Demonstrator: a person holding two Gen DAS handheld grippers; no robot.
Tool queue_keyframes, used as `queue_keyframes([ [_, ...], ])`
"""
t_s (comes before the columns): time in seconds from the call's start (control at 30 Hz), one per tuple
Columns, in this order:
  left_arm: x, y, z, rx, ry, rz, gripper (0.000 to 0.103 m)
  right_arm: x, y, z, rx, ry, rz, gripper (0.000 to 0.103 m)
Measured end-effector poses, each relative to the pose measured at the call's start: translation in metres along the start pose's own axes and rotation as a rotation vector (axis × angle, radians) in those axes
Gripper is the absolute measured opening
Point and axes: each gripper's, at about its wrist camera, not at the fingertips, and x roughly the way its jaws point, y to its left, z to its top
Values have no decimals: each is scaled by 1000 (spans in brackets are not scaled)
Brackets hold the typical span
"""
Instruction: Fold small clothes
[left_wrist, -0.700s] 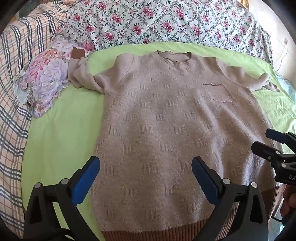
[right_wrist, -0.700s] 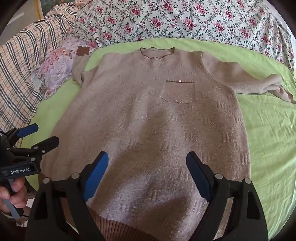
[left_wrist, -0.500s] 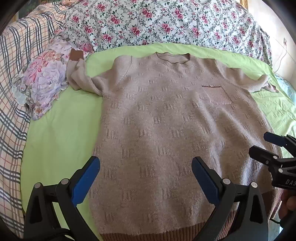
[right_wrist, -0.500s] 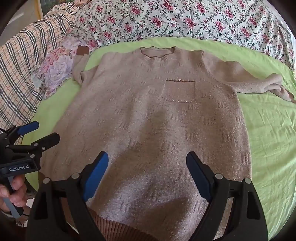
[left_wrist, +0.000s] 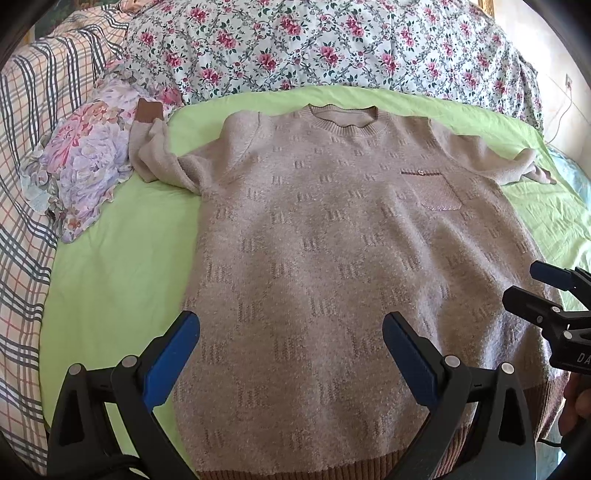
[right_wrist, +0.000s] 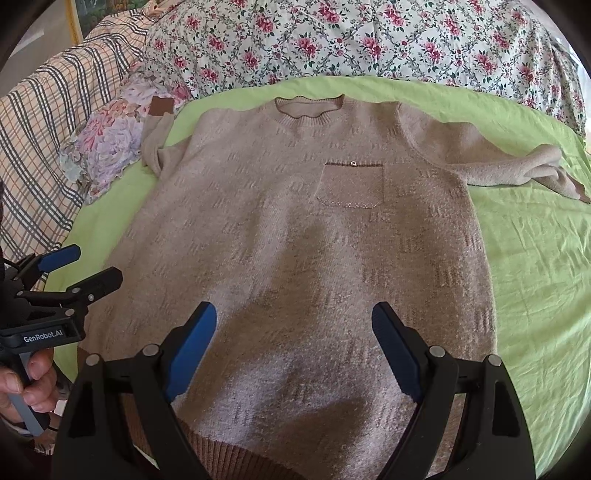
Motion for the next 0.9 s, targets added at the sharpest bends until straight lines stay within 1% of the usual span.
queue_keyframes([
  [0.13,1,0,1,-7,9,-10,100,-1,-2,1,2,0,-4,86],
  [0.2,3,1,2,-24,52,-36,100,-2,-2,1,1,-5,-8,86],
  [0.23,2,1,2,-14,40,-24,100,-2,-1,1,5,-8,-7,86],
  [0.3,2,1,4,-26,65,-45,100,-3,-2,2,7,-9,-8,86],
  [0.43,2,0,5,-8,34,-20,100,-3,-4,3,0,-16,-18,86],
  [0.5,3,0,6,-5,32,-18,100,-4,-5,4,-3,-27,-19,86],
  [0.7,3,-1,7,-11,25,-26,100,-4,-10,7,10,-33,-5,86],
  [0.8,4,-1,8,-12,20,-28,100,-4,-11,7,7,-52,-3,86],
  [0.83,4,-1,8,-11,17,-28,100,-2,-11,7,11,-32,-7,86],
  [0.9,6,-1,8,-10,17,-29,100,1,-13,8,11,-20,-19,86],
])
